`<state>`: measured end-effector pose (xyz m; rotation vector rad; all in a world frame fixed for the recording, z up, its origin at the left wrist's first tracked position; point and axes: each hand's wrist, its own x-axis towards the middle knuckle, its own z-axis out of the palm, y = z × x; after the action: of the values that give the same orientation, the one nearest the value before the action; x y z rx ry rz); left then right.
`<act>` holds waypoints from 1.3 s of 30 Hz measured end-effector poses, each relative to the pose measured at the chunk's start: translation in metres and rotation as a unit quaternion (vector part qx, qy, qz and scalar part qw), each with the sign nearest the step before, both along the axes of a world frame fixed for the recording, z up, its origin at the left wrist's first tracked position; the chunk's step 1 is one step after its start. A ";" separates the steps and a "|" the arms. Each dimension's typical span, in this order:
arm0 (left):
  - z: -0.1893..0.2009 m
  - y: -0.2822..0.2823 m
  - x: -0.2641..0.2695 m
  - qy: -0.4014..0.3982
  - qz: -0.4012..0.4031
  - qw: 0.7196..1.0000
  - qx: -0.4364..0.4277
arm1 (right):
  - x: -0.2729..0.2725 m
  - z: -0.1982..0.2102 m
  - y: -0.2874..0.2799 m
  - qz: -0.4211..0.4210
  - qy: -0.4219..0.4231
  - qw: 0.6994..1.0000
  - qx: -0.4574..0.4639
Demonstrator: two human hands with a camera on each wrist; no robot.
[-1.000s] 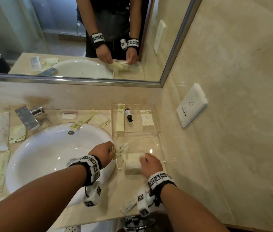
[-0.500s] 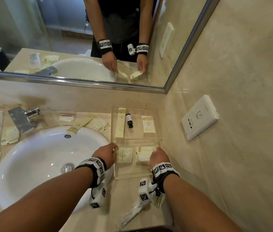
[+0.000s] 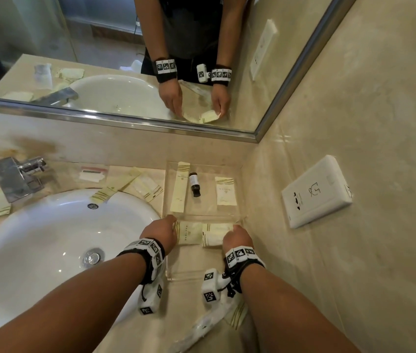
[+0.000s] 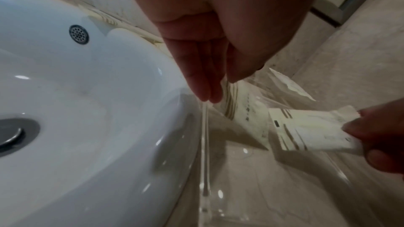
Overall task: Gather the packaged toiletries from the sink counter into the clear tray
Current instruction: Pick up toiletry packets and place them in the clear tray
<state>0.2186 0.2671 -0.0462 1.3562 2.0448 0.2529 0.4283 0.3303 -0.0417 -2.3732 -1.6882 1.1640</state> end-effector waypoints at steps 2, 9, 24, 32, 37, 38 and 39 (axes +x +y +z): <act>0.001 0.000 -0.001 -0.008 -0.004 1.000 0.009 | 0.003 -0.002 0.003 0.000 -0.006 1.000 -0.005; 0.001 0.005 0.009 -0.001 -0.077 0.996 0.036 | 0.003 -0.005 0.006 -0.014 -0.008 1.000 -0.005; -0.017 0.005 0.052 0.134 -0.374 0.914 -0.082 | 0.008 -0.017 -0.032 0.330 -0.124 0.936 0.009; -0.015 0.003 0.049 0.128 -0.361 0.920 -0.086 | 0.004 -0.015 -0.032 0.350 -0.137 0.927 -0.003; -0.016 0.000 0.047 0.112 -0.350 0.925 -0.092 | 0.001 -0.015 -0.030 0.357 -0.139 0.923 -0.017; -0.017 -0.001 0.046 0.110 -0.346 0.928 -0.087 | 0.001 -0.014 -0.030 0.357 -0.136 0.924 -0.021; -0.018 -0.002 0.046 0.108 -0.341 0.930 -0.082 | 0.002 -0.013 -0.030 0.356 -0.132 0.925 -0.021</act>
<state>0.2642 0.2652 -0.0643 1.9468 1.5779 -0.3796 0.4299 0.3005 -0.0548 -2.0431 -2.7851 0.9378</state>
